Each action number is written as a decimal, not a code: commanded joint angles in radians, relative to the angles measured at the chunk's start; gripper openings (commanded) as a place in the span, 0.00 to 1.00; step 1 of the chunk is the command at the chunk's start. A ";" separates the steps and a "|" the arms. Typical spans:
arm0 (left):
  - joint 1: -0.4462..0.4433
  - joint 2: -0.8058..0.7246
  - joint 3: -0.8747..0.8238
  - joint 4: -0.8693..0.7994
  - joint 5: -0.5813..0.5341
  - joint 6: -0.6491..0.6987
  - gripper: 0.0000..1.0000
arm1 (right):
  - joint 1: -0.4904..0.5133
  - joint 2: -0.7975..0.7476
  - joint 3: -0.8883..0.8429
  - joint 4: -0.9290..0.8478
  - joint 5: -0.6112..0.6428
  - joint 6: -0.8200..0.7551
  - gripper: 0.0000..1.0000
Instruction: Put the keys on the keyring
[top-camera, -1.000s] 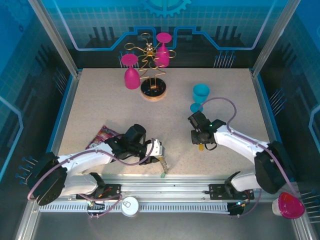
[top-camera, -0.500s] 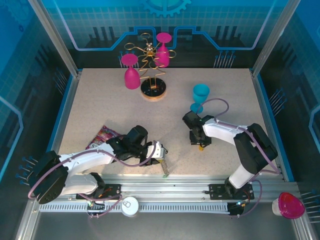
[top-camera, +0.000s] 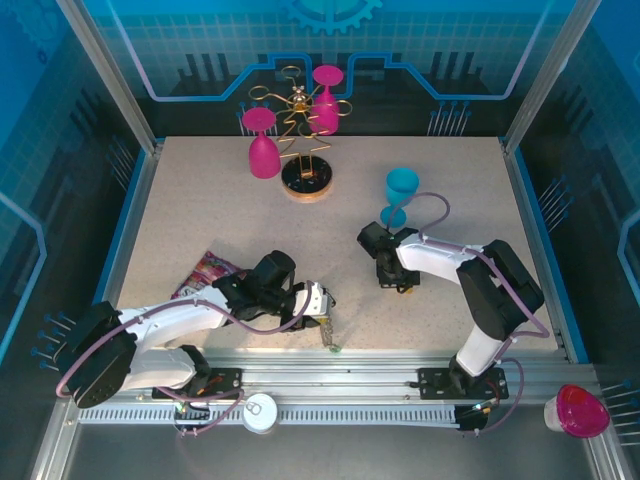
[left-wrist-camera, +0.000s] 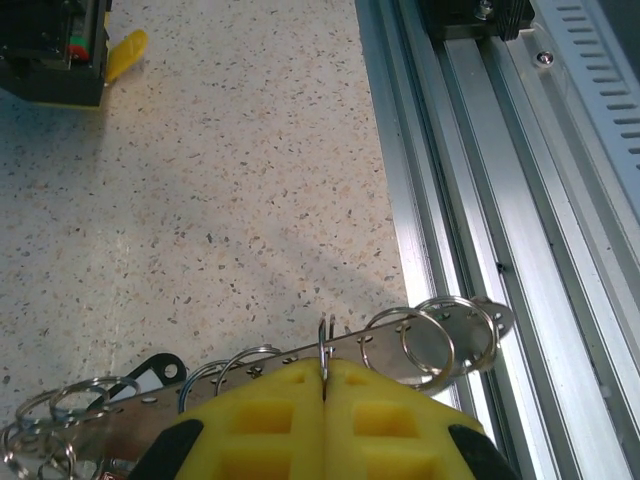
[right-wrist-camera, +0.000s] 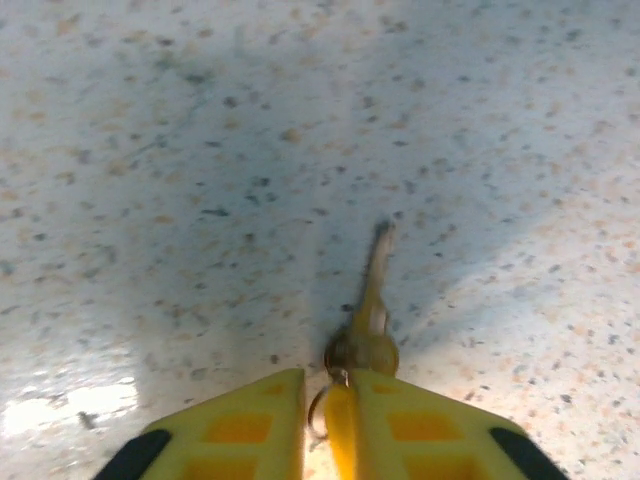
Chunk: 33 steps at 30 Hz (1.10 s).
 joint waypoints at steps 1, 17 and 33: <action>-0.004 -0.012 -0.012 0.021 0.003 0.004 0.00 | 0.004 -0.018 -0.007 -0.062 0.078 0.018 0.13; -0.004 -0.035 -0.024 0.029 -0.027 0.015 0.00 | 0.005 -0.169 -0.060 -0.010 -0.076 -0.115 0.00; -0.003 -0.037 -0.026 0.032 -0.027 0.015 0.00 | -0.238 -0.222 -0.165 0.075 -0.263 -0.234 0.41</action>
